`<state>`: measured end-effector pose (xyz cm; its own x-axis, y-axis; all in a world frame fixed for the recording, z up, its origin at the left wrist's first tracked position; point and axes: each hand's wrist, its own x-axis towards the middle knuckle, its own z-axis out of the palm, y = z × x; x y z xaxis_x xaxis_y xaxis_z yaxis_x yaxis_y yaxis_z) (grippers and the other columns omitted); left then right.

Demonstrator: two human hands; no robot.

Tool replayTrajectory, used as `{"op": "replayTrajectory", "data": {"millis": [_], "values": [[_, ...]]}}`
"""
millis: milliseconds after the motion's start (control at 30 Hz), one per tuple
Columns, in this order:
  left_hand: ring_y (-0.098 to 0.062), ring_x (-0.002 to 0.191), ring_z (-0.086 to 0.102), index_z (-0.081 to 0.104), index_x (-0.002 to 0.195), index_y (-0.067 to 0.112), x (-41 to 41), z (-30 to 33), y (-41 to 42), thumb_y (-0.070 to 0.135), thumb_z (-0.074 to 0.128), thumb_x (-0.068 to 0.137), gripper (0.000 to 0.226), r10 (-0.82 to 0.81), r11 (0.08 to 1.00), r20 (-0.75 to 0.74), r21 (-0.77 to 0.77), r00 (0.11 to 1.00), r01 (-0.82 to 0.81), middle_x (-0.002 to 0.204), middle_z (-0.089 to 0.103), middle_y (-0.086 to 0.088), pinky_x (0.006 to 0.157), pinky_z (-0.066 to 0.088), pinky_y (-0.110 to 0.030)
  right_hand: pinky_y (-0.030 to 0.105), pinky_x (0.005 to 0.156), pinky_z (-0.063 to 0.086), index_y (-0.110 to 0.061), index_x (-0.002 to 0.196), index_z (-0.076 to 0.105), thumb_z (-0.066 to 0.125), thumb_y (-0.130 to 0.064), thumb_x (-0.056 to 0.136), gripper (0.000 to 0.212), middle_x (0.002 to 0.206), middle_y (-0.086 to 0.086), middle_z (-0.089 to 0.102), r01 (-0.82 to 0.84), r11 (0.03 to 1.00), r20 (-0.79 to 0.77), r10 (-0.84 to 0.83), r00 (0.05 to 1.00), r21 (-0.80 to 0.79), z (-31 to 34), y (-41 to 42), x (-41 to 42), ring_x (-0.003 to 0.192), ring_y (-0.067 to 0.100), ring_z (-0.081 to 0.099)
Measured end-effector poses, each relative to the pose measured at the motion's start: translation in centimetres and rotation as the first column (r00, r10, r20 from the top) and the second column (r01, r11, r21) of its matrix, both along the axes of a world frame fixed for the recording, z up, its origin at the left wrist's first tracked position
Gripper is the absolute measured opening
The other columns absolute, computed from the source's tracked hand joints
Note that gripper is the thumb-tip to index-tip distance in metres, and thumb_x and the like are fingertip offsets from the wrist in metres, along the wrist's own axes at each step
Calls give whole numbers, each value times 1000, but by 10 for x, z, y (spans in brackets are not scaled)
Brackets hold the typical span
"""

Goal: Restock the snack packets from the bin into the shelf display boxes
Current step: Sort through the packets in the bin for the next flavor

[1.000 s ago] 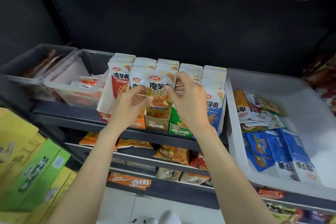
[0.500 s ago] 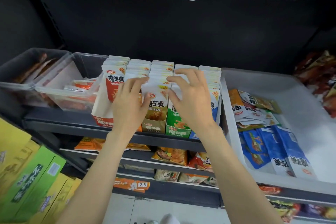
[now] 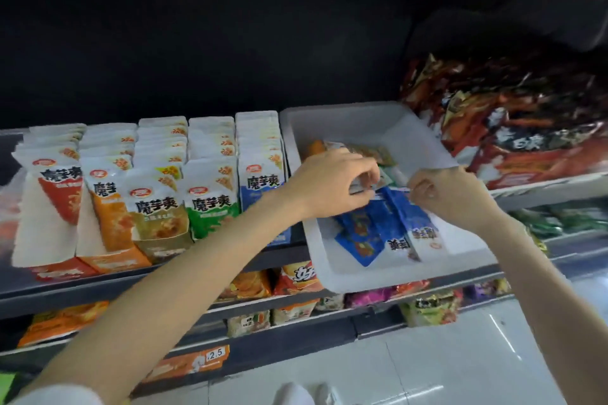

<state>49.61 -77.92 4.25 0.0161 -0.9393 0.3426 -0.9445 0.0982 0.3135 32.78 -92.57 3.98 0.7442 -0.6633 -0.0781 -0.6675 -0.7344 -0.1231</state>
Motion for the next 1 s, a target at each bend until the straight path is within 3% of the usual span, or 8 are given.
{"op": "replayTrajectory", "data": {"millis": [133, 200, 300, 500, 600, 733, 833, 1000], "values": [[-21, 108, 53, 59, 116, 23, -18, -16, -62, 36, 60, 88, 31, -114, 982, 249, 176, 962, 70, 114, 63, 1, 85, 41, -32, 29, 69, 41, -18, 72, 54, 60, -61, 81, 44, 77, -5, 56, -40, 999, -321, 27, 947, -34, -14, -7, -4, 96, 24, 62], [-22, 113, 51, 58, 119, 22, -22, -22, -83, 36, 60, 88, 35, -167, 972, 327, 212, 930, 100, 118, 61, 0, 91, 39, -32, 27, 69, 35, -17, 78, 50, 60, -61, 80, 45, 78, -7, 50, -90, 996, -397, 83, 914, 2, -18, 0, -5, 97, 21, 61], [-20, 117, 49, 55, 123, 21, -22, -32, -104, 42, 62, 87, 43, -244, 946, 399, 297, 884, 127, 123, 58, 1, 94, 37, -32, 29, 69, 39, -16, 103, 62, 61, -53, 82, 43, 92, 1, 59, -164, 986, -400, 144, 905, -17, -17, 3, -5, 93, 24, 61], [-18, 111, 54, 61, 120, 23, -28, -45, -115, 44, 68, 82, 43, -353, 893, 286, 388, 891, 229, 121, 61, 4, 90, 42, -34, 29, 64, 35, -12, 101, 65, 62, -28, 85, 23, 87, 6, 55, -146, 989, -356, 128, 926, -24, -4, 3, -11, 74, 24, 47], [-18, 103, 59, 66, 111, 24, -29, -43, -117, 41, 66, 86, 31, -349, 901, 249, 356, 903, 250, 112, 66, 5, 82, 45, -33, 29, 64, 36, -12, 105, 65, 51, -21, 89, 23, 102, 9, 64, -144, 980, -297, 98, 950, -137, 0, 6, -14, 85, 30, 59], [-16, 92, 64, 70, 102, 24, -21, -23, -103, 35, 60, 91, 18, -184, 981, 89, 77, 979, 178, 99, 70, 8, 76, 47, -31, 30, 62, 42, -18, 103, 64, 55, -29, 88, 21, 82, 7, 61, 63, 953, 145, -20, 989, -296, 21, 4, -23, 82, 30, 62], [0, 80, 61, 68, 93, 26, -6, 1, -76, 28, 59, 93, 8, -107, 993, -276, 12, 955, 115, 87, 67, 15, 73, 46, -22, 30, 62, 47, -16, 91, 65, 71, -25, 82, 15, 76, 2, 67, 68, 995, 676, -104, 729, 79, 39, -1, -30, 71, 20, 62], [-1, 80, 62, 67, 86, 29, 6, 14, -28, 22, 61, 92, 11, 17, 999, -637, 47, 770, 17, 87, 70, 6, 77, 47, -20, 19, 52, 51, -13, 87, 63, 72, -11, 82, 10, 73, -9, 70, -237, 811, 757, -335, 561, 535, 41, 8, -10, 63, 6, 66]]}}
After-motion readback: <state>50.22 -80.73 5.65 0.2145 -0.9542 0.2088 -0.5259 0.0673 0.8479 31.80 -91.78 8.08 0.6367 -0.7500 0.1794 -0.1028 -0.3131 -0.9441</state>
